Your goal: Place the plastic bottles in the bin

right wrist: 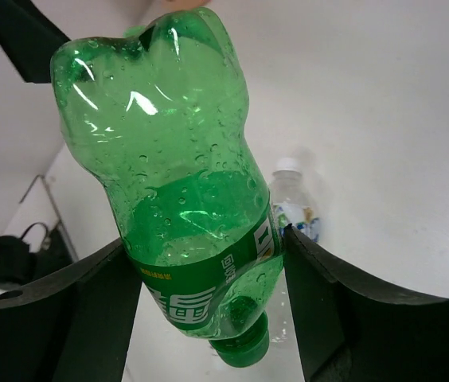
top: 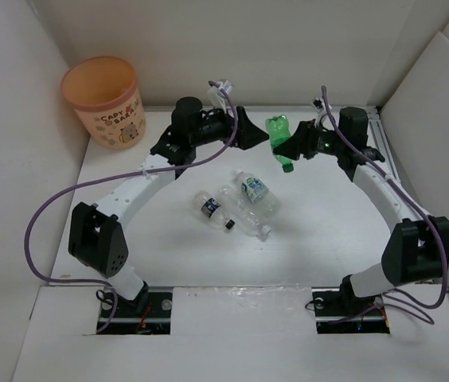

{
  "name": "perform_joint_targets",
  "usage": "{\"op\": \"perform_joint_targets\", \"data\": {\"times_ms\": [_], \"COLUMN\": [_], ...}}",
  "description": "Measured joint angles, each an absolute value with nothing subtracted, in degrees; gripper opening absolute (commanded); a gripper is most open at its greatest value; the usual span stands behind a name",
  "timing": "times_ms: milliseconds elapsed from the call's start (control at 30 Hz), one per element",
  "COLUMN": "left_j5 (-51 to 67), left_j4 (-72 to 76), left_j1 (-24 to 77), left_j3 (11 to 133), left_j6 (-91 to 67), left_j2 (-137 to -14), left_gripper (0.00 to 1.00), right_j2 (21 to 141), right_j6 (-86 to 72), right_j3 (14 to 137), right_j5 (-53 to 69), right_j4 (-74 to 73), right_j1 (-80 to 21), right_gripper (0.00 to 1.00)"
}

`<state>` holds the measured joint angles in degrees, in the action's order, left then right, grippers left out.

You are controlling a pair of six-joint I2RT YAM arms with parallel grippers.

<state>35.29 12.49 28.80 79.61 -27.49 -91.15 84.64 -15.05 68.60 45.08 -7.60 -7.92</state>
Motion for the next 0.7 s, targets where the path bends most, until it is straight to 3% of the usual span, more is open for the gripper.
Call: {"op": "perform_joint_targets", "data": {"times_ms": [267,700], "left_j5": [39.66,41.28], "left_j4": [20.25,24.84], "left_j1": [30.35,31.70], "left_j3": [81.36,81.43], "left_j6": [-28.08,-30.72], "left_j2": [-92.20,-94.13], "left_gripper": [1.00,0.96], "right_j2": [81.73,79.53], "right_j6": [-20.16,-25.23], "right_j3": [67.33,67.33], "right_j5": [54.06,56.10], "right_j4": [-1.93,3.88], "right_j1": [-9.15,-14.41], "right_gripper": [0.00,0.00]}}
